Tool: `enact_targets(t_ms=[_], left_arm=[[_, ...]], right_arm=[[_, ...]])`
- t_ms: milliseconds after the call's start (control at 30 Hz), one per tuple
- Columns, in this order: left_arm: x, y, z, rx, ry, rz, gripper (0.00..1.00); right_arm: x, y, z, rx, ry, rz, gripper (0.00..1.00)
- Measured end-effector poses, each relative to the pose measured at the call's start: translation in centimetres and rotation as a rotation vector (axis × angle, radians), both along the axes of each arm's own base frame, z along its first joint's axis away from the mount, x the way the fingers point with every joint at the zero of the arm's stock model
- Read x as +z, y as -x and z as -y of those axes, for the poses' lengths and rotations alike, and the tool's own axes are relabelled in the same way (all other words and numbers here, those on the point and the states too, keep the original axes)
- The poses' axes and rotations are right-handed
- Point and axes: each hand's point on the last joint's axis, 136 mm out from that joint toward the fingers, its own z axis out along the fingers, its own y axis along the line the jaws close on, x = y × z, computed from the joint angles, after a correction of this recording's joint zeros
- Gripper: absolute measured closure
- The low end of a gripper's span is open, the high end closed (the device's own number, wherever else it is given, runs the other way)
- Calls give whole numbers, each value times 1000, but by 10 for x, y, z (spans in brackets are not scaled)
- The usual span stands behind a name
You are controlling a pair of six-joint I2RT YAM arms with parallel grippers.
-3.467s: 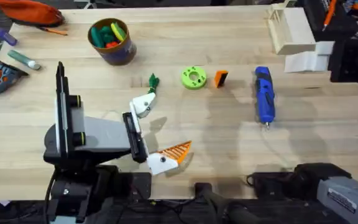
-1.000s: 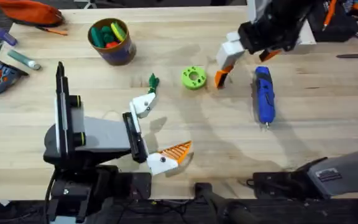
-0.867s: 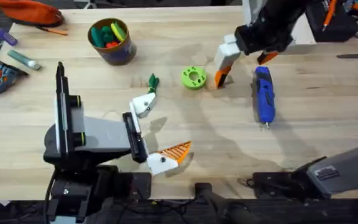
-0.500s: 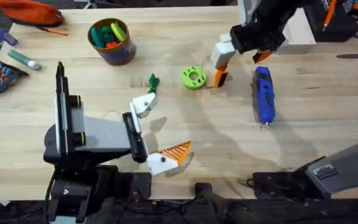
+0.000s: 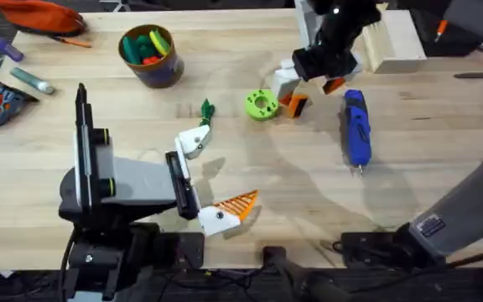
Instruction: Pick up the gripper from the table and insert it into the empty holder that is missing its gripper. Then pick up a screw, insert it into the mounting hole, and use the screwdriver to tighten it. Finally, clean up the table by picking up the vegetable and placing it into the bucket.
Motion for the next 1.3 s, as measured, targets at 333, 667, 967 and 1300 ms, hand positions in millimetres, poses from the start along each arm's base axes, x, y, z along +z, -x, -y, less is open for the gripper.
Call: enact_targets(t_ms=[333,667,967,1300], left_arm=[[0,0,0,0,0,0,15],[0,0,0,0,0,0,15],[0,0,0,0,0,0,15],[0,0,0,0,0,0,15]], right_arm=[[-16,-6,-7,0,18,-3,145],[-18,-4,-5,-16,30,-14,449],[-18,1,-6,-11,37,-29,592],[-18,1,-6,-11,36,-28,739]])
